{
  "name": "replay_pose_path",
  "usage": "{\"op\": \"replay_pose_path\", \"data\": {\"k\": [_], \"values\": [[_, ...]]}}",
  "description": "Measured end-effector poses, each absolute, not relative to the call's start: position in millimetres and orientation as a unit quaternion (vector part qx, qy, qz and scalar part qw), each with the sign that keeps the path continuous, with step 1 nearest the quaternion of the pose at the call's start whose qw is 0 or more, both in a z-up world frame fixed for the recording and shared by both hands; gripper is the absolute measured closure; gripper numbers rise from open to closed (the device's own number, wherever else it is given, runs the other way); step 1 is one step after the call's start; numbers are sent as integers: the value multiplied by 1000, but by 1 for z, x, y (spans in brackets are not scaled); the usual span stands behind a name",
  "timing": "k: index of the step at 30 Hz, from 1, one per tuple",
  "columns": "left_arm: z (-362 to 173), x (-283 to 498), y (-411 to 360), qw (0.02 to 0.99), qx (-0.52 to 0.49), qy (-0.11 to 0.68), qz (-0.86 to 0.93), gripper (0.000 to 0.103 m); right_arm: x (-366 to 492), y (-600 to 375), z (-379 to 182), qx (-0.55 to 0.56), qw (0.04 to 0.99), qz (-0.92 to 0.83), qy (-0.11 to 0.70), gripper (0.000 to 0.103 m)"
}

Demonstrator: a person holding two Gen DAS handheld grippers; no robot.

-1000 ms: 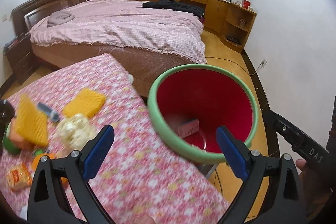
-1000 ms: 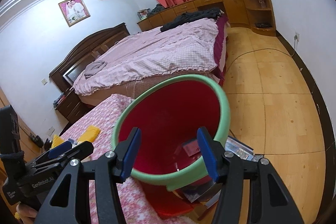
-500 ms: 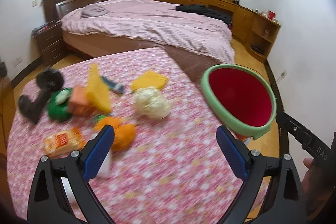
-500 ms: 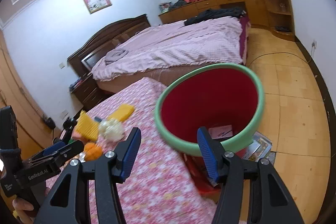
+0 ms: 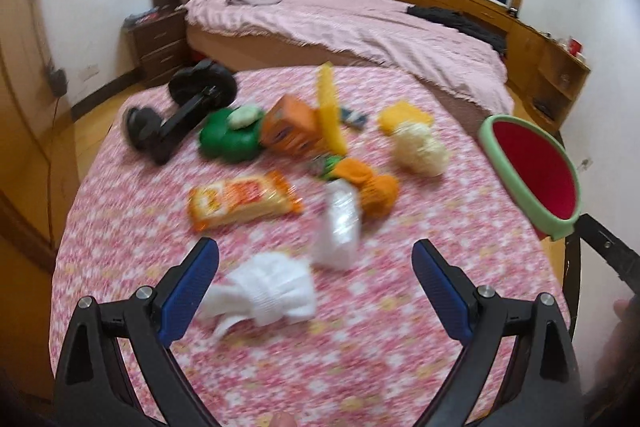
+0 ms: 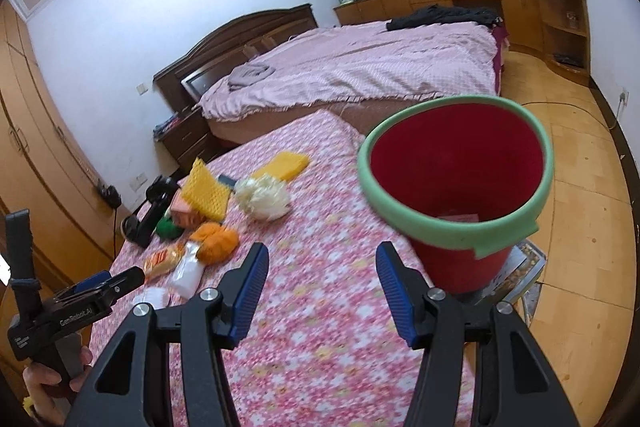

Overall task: Collect trash
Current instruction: 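Move both open tools back over the items on the bed, then grasp the white cloth with the left tool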

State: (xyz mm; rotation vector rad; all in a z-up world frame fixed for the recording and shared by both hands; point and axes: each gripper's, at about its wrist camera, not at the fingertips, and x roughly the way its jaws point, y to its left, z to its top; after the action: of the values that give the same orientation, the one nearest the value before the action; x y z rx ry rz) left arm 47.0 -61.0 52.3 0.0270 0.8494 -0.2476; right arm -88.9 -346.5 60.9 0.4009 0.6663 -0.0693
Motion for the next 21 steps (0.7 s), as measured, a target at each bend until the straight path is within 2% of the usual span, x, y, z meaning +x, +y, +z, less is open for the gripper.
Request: {"op": "replay_pose_path", "data": {"k": [8,20,21], "values": [[23,55,-34,894,-5,439,-92,10,-78,-325,49,178,920,-21,349,44],[-12,59,-23,872,-56,475,-105,34,-61,-307,35,159,911,-8,380,44],[-11,58,-25,873,-56,472,-112,44,-60,-305,35,156,911,-6,381,44]]}}
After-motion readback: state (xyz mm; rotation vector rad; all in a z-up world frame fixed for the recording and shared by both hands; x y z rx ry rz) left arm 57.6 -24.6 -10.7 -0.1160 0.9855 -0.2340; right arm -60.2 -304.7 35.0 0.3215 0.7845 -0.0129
